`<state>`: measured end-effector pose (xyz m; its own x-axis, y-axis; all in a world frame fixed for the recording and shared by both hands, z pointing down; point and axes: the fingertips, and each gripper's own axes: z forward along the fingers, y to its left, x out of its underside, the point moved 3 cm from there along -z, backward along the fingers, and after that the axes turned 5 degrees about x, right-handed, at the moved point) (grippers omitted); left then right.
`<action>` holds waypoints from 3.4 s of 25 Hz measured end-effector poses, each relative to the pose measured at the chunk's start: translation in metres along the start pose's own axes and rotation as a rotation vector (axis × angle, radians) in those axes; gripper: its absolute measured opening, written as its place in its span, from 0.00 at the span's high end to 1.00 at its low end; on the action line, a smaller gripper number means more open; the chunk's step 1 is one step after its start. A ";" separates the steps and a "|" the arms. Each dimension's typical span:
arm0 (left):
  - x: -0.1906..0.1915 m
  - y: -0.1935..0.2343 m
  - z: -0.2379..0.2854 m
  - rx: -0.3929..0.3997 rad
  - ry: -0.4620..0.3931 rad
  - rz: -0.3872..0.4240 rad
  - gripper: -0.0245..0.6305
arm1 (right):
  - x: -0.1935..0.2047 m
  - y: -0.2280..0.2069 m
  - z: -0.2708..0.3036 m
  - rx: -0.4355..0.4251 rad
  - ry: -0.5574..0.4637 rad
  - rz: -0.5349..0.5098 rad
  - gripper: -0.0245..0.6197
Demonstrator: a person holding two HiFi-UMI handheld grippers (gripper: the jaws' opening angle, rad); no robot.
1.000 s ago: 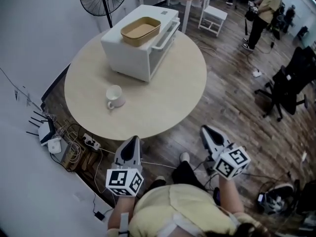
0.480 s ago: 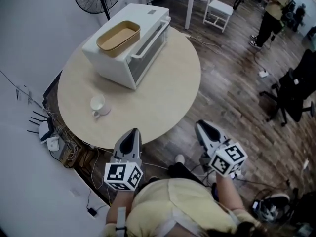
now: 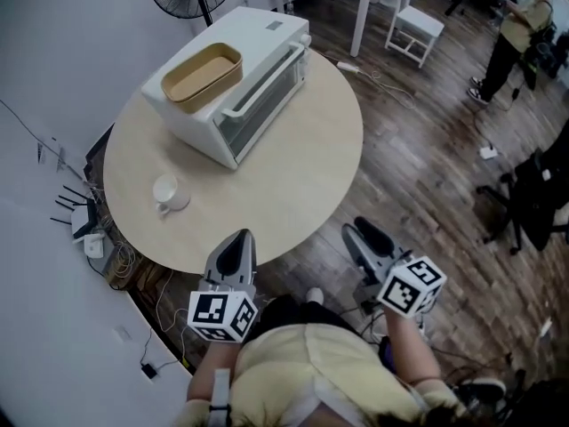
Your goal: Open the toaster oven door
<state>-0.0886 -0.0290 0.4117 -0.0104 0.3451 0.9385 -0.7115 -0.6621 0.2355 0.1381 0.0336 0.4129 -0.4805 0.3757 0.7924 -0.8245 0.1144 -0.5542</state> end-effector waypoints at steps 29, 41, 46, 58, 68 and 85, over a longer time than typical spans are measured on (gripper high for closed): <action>-0.037 0.122 0.028 -0.235 -0.117 -0.029 0.96 | -0.092 0.047 0.209 -0.191 0.083 0.213 0.72; -0.040 0.110 0.021 -0.422 -0.166 -0.091 0.96 | -0.109 0.051 0.251 -0.289 0.198 0.270 0.72; -0.044 0.098 0.020 -0.490 -0.199 -0.098 0.96 | -0.109 0.052 0.266 -0.318 0.241 0.315 0.72; -0.040 0.072 0.002 -0.646 -0.212 -0.104 0.96 | -0.101 0.063 0.291 -0.378 0.348 0.399 0.70; -0.030 0.059 -0.014 -0.744 -0.204 -0.126 0.96 | -0.096 0.064 0.306 -0.402 0.361 0.458 0.70; -0.031 0.053 -0.019 -0.763 -0.193 -0.115 0.96 | -0.092 0.070 0.317 -0.438 0.363 0.494 0.73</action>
<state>-0.1395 -0.0622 0.3906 0.1648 0.2164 0.9623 -0.9863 0.0338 0.1613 0.0294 -0.2846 0.3824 -0.5723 0.7493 0.3330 -0.3077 0.1802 -0.9343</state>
